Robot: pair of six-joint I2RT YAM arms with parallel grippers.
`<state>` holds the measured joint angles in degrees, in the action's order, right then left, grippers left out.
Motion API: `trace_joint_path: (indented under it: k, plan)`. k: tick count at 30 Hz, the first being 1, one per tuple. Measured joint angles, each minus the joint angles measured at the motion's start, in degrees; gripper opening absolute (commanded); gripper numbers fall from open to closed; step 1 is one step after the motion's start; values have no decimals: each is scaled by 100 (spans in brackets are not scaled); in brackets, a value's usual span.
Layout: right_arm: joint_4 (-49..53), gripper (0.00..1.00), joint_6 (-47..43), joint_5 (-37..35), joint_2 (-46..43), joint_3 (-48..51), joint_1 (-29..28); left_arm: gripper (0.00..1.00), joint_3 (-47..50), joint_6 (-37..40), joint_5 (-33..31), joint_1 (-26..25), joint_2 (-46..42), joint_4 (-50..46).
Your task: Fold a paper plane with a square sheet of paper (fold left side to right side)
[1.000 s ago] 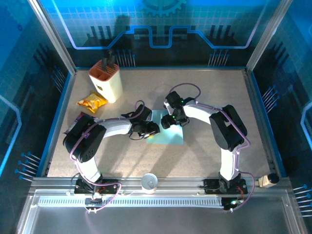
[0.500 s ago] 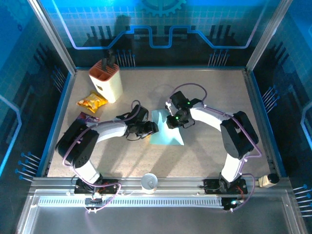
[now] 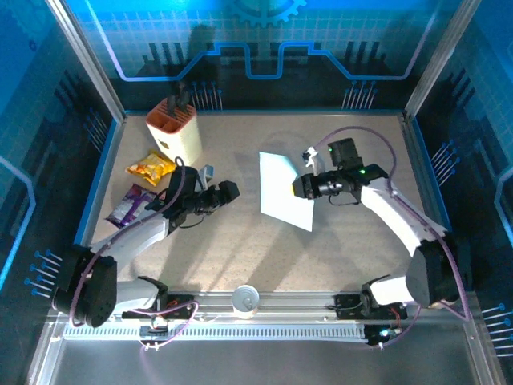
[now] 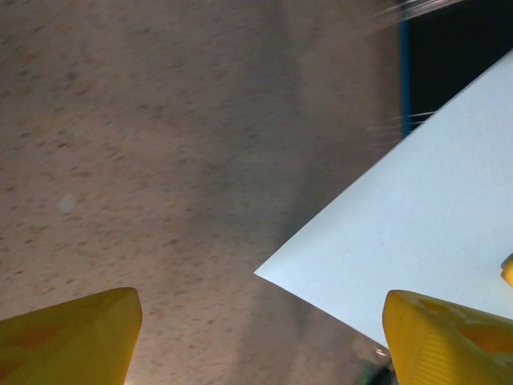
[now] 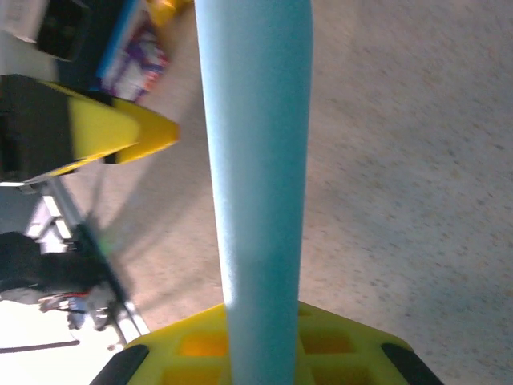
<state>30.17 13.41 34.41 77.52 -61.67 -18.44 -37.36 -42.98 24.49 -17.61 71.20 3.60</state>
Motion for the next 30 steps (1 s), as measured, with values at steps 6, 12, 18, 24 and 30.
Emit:
trace_joint_path:
  k: [6,12,18,24,30]
  plan:
    - [133,17,-107,1106,-671,-9,24,88,136,39,1021,94,-330,1220]
    - [155,17,-79,1810,-905,-44,-22,89,153,4,1775,15,-490,2009]
    - [155,17,-52,2020,-813,-146,-118,76,111,140,2170,-483,-490,2105]
    - [289,17,-146,1956,-688,-175,-109,41,72,229,2175,-551,-483,2111]
    - [496,22,-321,1869,-566,-184,-87,10,26,260,2164,-647,-334,2138]
